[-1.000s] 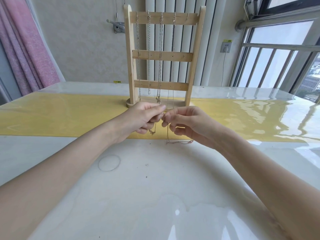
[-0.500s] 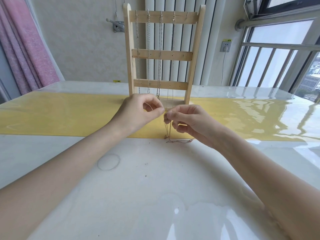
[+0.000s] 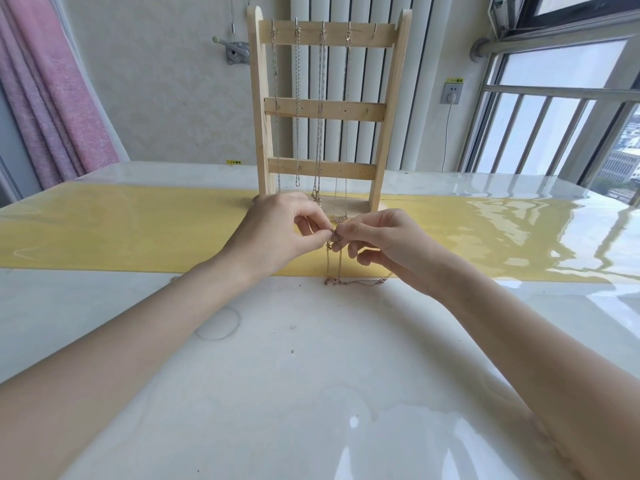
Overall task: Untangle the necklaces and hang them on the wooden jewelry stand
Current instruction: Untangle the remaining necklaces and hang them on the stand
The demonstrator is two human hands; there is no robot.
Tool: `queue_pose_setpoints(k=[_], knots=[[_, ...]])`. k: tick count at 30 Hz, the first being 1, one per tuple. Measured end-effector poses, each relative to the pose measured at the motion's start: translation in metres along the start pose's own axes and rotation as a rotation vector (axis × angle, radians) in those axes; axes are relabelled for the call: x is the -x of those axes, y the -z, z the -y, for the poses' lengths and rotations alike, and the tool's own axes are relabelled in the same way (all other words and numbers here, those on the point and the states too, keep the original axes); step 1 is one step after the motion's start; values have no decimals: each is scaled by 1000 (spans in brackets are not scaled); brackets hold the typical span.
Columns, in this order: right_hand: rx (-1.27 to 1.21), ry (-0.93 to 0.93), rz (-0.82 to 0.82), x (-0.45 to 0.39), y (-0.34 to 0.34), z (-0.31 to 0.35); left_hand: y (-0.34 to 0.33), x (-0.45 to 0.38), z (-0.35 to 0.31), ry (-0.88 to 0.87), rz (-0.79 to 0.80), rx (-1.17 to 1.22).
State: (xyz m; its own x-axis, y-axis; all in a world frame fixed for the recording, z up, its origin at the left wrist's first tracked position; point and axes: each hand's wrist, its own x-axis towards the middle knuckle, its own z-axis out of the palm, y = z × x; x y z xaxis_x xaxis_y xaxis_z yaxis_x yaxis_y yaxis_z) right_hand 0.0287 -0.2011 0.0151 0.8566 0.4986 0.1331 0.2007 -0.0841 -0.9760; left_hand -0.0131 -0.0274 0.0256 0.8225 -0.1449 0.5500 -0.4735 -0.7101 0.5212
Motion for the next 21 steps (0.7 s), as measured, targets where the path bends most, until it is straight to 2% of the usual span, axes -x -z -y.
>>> queue_pose_setpoints(k=[5, 12, 21], knots=[[29, 55, -75, -1, 2, 1, -2, -1, 2, 29, 21, 56], [220, 197, -105, -1, -2, 5, -3, -5, 5, 164, 54, 207], [599, 361, -92, -4, -8, -1, -5, -3, 4, 190, 147, 141]])
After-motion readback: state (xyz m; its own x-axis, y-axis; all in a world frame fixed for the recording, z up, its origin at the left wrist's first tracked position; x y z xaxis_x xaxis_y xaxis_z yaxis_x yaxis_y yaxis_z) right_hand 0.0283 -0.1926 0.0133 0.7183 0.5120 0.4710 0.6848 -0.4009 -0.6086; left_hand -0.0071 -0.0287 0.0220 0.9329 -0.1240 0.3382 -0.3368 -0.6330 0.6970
